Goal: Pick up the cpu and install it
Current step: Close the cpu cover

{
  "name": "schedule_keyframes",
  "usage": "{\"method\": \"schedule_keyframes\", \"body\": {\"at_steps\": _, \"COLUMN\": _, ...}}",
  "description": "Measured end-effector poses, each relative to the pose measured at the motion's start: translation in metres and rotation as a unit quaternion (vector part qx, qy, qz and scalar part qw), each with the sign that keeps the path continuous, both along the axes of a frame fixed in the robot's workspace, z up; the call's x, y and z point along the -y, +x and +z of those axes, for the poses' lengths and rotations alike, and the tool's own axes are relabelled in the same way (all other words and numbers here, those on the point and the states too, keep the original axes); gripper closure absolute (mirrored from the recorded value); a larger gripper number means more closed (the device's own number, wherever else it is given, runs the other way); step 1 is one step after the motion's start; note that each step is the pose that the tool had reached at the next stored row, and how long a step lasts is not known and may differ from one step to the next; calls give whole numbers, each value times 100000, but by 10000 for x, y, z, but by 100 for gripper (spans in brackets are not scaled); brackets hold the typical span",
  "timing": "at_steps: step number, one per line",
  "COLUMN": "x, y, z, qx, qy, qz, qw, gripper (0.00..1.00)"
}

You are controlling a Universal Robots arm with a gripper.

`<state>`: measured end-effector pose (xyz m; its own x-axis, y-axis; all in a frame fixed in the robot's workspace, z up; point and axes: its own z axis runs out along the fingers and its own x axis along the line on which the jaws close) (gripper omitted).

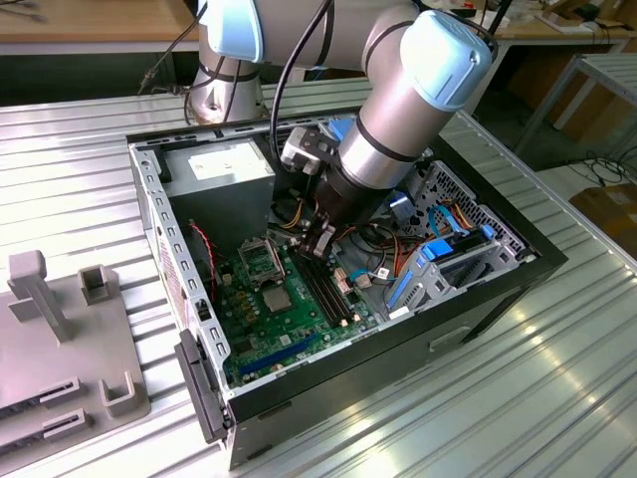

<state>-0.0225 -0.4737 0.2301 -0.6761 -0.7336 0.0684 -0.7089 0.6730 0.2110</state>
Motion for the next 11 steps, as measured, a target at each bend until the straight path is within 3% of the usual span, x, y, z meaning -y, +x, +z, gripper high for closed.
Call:
{"method": "schedule_keyframes", "body": {"at_steps": 5, "x": 0, "y": 10, "z": -7, "qx": 1, "qy": -1, "qz": 3789, "qw": 99928, "gripper": 89}}
{"method": "schedule_keyframes", "body": {"at_steps": 7, "x": 0, "y": 12, "z": -17, "qx": 118, "qy": -6, "qz": 7536, "qw": 99716, "gripper": 89}}
{"method": "schedule_keyframes", "body": {"at_steps": 9, "x": 0, "y": 11, "z": -18, "qx": 885, "qy": -73, "qz": 8169, "qw": 99662, "gripper": 89}}
{"method": "schedule_keyframes", "body": {"at_steps": 11, "x": 0, "y": 11, "z": -19, "qx": 1911, "qy": -148, "qz": 8414, "qw": 99627, "gripper": 89}}
